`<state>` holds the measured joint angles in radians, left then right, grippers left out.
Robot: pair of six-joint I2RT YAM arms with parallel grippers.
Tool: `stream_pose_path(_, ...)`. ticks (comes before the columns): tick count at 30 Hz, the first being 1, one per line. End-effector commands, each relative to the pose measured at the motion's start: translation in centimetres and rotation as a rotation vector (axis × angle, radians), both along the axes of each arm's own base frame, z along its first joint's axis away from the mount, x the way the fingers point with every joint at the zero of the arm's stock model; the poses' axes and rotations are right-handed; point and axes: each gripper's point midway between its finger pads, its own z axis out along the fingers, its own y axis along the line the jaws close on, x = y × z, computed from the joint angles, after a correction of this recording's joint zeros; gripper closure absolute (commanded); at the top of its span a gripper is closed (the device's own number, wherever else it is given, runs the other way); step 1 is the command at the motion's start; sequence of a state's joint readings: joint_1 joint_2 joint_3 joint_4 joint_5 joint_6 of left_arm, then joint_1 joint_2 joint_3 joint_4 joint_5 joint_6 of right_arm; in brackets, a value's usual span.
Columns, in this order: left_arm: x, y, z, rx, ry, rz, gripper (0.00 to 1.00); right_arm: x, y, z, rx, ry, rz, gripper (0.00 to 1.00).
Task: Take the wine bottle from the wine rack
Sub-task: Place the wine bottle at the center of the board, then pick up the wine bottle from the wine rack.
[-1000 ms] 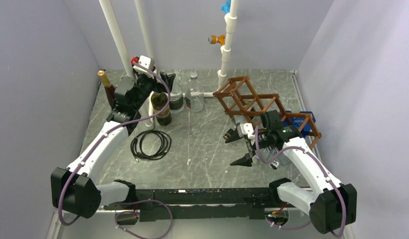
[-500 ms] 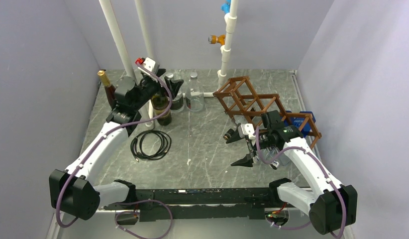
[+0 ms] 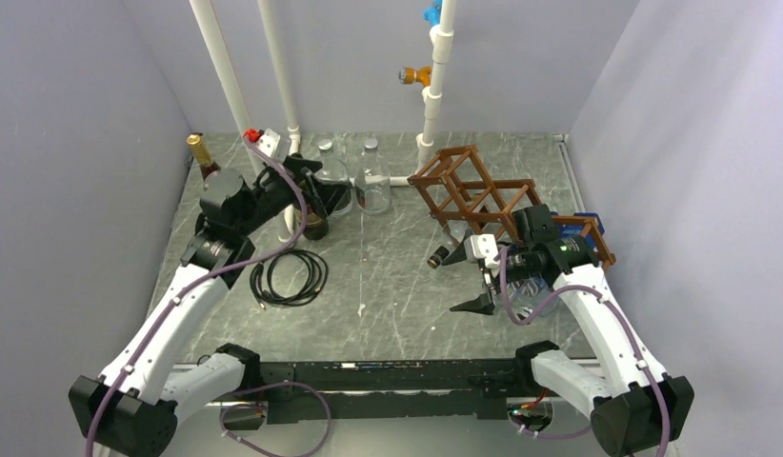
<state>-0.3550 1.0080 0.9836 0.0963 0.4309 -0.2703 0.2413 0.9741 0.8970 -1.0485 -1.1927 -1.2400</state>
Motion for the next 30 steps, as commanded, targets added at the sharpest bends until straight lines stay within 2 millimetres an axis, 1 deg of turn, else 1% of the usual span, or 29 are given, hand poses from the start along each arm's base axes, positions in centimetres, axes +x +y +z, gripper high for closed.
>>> stream_pose_path(1, -2.7, -0.6, -1.1, -0.066, 0.099, -0.073, 0.0, -0.4, -0.6, 1.4, -0.026, -0.042, 0.008, 0.0)
stream_pose_path(7, -5.1, -1.7, -3.0, -0.071, 0.145, -0.119, 0.01, -0.7, -1.2, 2.5, -0.076, -0.054, -0.011, 0.0)
stream_pose_path(11, -7.0, -3.3, -4.5, -0.063, 0.164, -0.161, 0.0, -0.5, -1.7, 3.0, -0.11, -0.058, -0.035, 0.0)
stream_pose_path(17, -8.7, -5.3, -6.4, -0.054, 0.195, -0.191, 0.01, -0.6, -2.2, 3.7, -0.106, -0.055, -0.081, 0.0)
stream_pose_path(22, -9.5, -7.0, -8.1, -0.054, 0.232, -0.225, 0.01, -0.1, -2.7, 4.3, -0.061, -0.058, -0.135, 0.0)
stream_pose_path(27, -9.6, -8.6, -9.8, -0.044, 0.294, -0.245, 0.0, 0.0, -3.0, 4.5, -0.015, -0.054, -0.172, 0.0)
stream_pose_path(30, -9.6, -9.6, -10.4, -0.055, 0.314, -0.26, 0.01, 0.3, -3.3, 4.8, 0.022, -0.054, -0.202, 0.0)
